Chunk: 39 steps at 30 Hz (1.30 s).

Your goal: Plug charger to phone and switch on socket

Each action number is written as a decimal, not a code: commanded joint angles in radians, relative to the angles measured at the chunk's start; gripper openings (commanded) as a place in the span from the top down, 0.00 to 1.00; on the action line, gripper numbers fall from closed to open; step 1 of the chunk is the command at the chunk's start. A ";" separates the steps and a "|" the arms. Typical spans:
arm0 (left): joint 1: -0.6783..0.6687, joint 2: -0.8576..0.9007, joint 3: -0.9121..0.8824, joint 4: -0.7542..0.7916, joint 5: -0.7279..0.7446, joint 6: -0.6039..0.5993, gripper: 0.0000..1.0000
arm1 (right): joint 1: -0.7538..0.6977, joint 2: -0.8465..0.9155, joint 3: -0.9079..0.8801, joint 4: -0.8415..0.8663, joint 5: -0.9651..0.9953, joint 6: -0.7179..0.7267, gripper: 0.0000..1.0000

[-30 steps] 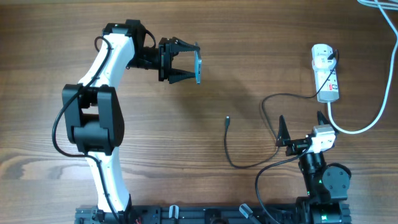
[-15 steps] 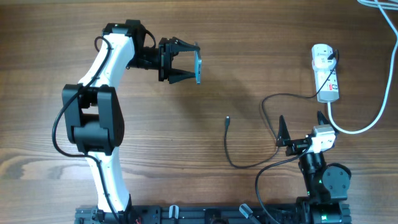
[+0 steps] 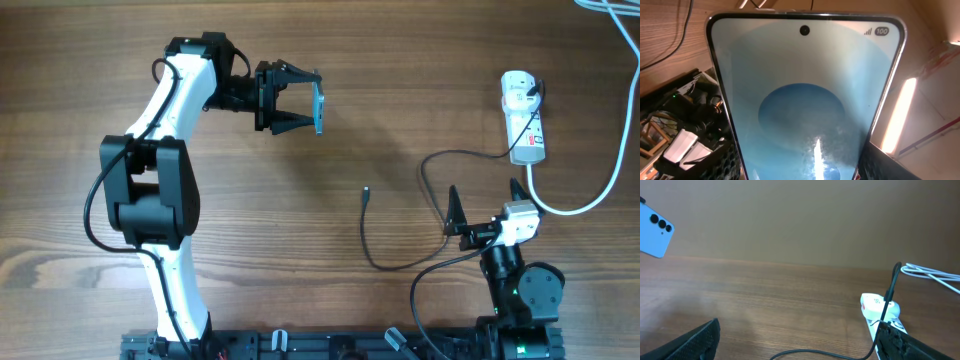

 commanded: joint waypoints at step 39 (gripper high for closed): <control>0.005 0.002 0.024 -0.004 0.056 -0.003 0.39 | 0.005 -0.006 -0.001 0.023 -0.105 0.783 0.00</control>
